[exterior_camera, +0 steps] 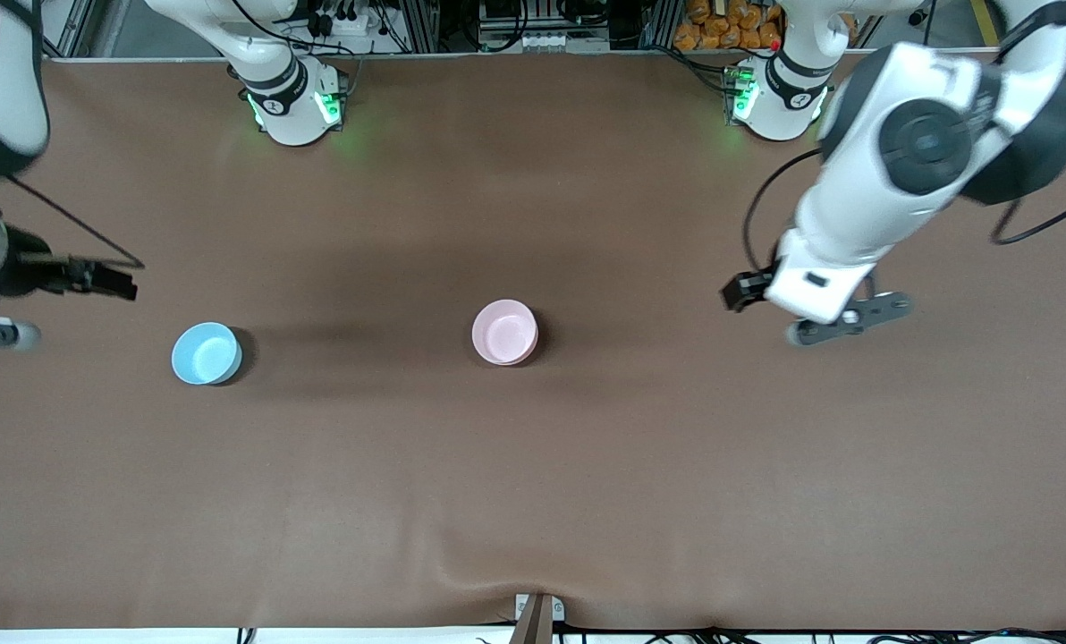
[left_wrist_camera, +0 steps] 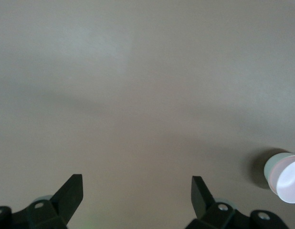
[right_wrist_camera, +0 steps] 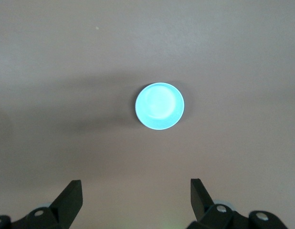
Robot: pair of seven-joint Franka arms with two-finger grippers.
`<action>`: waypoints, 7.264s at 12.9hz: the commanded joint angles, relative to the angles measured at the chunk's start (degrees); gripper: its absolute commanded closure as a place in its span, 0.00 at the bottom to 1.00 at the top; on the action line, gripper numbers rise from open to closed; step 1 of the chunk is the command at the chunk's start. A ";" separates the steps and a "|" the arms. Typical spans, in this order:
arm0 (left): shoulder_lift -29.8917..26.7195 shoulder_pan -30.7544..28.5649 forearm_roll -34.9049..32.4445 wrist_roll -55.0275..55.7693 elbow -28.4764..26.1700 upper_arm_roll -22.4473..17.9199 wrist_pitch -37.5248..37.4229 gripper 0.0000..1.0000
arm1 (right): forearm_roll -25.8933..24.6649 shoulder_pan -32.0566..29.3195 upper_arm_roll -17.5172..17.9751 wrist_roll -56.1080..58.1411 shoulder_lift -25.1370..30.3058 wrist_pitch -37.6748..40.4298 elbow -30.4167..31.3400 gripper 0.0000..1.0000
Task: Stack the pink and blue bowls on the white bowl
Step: 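Lower the right gripper and grasp the light blue bowl rim, then carry the light blue bowl with the right gripper toward the pink bowl, then lower the light blue bowl onto the pink bowl stack, then open the right gripper and draw it back from the stack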
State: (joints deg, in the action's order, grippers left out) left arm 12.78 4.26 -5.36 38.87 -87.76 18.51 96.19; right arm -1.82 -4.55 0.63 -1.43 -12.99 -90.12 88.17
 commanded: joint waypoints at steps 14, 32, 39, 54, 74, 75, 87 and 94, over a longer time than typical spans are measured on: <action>-10.31 -10.23 -0.01 -15.49 -2.33 0.38 -5.57 0.00 | 1.46 -11.09 0.69 23.30 -14.78 -32.93 17.20 0.12; -10.40 -17.88 6.85 -26.74 -2.24 0.29 -5.57 0.00 | 6.99 -12.41 0.78 26.65 -14.78 -41.12 24.33 1.00; -11.10 -17.79 6.85 -26.74 -2.59 0.73 -5.66 0.00 | 20.62 -6.27 1.13 10.09 -10.22 -25.21 20.20 1.00; -13.30 -17.88 6.94 -30.61 -3.91 0.56 -6.89 0.00 | 23.79 26.87 2.88 -34.70 -18.03 -27.47 3.49 1.00; -14.27 -17.79 6.94 -30.26 -4.79 0.65 -7.50 0.00 | 25.02 35.76 2.80 -37.95 -21.11 -37.32 9.65 1.00; -14.27 -17.79 6.94 -30.34 -4.79 0.65 -7.59 0.00 | 24.67 35.76 2.71 -37.86 -21.55 -37.76 10.17 1.00; -14.36 -17.88 6.94 -30.34 -4.79 0.65 -7.68 0.00 | 24.23 31.20 1.14 -40.67 -20.24 -19.73 -2.08 0.00; -14.53 -17.88 6.94 -30.61 -4.26 0.12 -7.77 0.00 | 20.37 27.86 -12.22 -32.29 -19.45 0.81 -23.13 0.00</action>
State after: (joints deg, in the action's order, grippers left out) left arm -0.04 -13.04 0.29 9.42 -91.31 18.85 88.99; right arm 20.62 24.27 -9.62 -39.04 -31.71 -91.26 67.90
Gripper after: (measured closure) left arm 0.000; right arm 0.000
